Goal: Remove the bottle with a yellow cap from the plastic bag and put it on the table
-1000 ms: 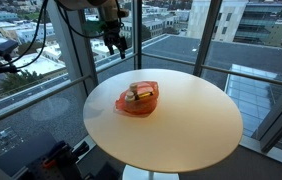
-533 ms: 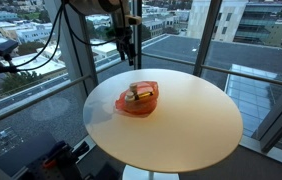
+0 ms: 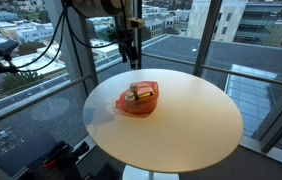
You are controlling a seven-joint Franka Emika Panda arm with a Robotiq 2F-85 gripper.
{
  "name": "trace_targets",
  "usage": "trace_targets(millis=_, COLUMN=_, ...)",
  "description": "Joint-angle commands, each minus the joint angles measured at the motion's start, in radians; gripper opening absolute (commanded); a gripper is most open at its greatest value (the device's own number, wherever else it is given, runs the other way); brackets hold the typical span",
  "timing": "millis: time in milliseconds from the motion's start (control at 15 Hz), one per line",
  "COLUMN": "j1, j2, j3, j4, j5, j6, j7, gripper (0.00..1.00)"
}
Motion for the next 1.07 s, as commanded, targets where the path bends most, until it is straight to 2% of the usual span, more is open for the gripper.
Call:
trace_targets(millis=0, j1=-0.011, j2=0.019, j3=-0.032, j4=0.009, j5=-0.008, j6=0.002, j7=0.033, gripper=1.00)
trace_targets(millis=400, j1=-0.037, j2=0.064, j3=-0.074, j4=-0.005, j5=0.008, j6=0.029, j7=0.014, gripper=1.00)
trace_targets(millis=1000, j1=-0.040, j2=0.152, j3=-0.105, j4=-0.010, j5=0.011, j6=0.056, j7=0.013, gripper=1.00)
